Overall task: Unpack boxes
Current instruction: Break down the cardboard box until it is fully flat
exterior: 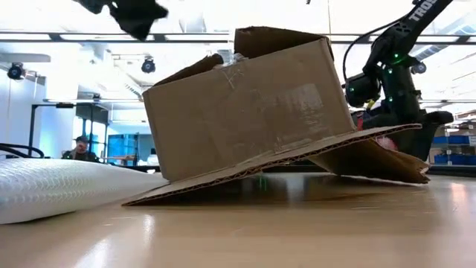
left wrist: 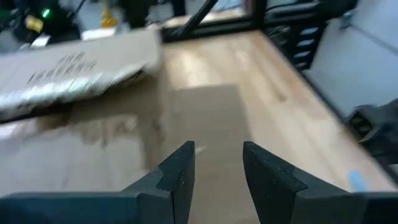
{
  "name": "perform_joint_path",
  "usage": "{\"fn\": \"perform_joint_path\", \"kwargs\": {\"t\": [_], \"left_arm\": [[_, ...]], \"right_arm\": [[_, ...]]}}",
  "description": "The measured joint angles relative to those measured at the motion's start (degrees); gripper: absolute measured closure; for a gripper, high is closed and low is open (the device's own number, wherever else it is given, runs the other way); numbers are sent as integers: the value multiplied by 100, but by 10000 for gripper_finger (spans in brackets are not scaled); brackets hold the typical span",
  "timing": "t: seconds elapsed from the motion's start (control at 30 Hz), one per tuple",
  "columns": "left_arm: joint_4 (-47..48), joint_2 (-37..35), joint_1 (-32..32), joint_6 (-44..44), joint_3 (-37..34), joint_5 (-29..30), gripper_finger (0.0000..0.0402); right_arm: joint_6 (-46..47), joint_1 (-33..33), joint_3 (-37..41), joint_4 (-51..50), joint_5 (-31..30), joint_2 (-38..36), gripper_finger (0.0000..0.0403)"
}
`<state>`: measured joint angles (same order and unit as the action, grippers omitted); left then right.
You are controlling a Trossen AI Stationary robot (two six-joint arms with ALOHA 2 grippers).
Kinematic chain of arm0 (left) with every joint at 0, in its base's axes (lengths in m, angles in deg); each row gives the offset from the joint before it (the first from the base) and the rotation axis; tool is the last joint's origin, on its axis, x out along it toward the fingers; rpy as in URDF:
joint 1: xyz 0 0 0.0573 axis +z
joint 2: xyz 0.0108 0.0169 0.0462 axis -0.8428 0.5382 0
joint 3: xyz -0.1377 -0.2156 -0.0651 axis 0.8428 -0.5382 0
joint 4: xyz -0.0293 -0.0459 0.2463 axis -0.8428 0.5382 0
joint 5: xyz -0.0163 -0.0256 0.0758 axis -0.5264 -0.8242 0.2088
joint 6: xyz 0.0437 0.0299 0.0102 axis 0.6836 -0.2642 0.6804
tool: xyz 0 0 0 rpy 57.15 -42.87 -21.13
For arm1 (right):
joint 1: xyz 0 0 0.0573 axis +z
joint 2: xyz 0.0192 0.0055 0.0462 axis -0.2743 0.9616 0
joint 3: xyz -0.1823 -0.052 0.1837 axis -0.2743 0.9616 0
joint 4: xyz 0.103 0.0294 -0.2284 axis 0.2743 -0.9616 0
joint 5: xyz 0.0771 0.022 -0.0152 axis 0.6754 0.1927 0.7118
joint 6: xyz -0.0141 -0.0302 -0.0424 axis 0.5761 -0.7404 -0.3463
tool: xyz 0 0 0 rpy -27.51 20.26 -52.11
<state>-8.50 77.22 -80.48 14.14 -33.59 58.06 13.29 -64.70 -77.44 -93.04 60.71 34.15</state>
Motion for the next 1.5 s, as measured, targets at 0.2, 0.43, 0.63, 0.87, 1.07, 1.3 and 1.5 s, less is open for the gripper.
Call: {"fn": "perform_joint_path", "kwargs": {"t": [0.2, 0.43, 0.63, 0.87, 1.07, 1.3, 1.5], "left_arm": [[269, 70, -679, -65, -23, 1398, 281], [-251, 834, -1092, -48, -38, 3349, 277], [-956, 1742, -951, 57, 94, 3981, 245], [-947, 2514, -809, 61, 585, 5419, 209], [-950, 2840, -562, -187, 832, 5598, 205], [-937, 2846, -378, -1260, 867, 6861, 235], [-958, 2605, -338, -1706, 867, 7173, 268]], "right_arm": [[-24, 851, -112, -417, 17, -458, 275], [392, 2040, -376, -375, -87, -1378, 281], [733, 3315, -591, 290, -701, -1988, 269], [594, 4531, -638, 1758, -1297, -2236, 259], [-60, 5118, -638, 3052, -1351, -2106, 274], [-1529, 5905, -640, 4458, -1393, -1906, 300], [-2452, 6696, -647, 5189, -1780, -1402, 310]]}}
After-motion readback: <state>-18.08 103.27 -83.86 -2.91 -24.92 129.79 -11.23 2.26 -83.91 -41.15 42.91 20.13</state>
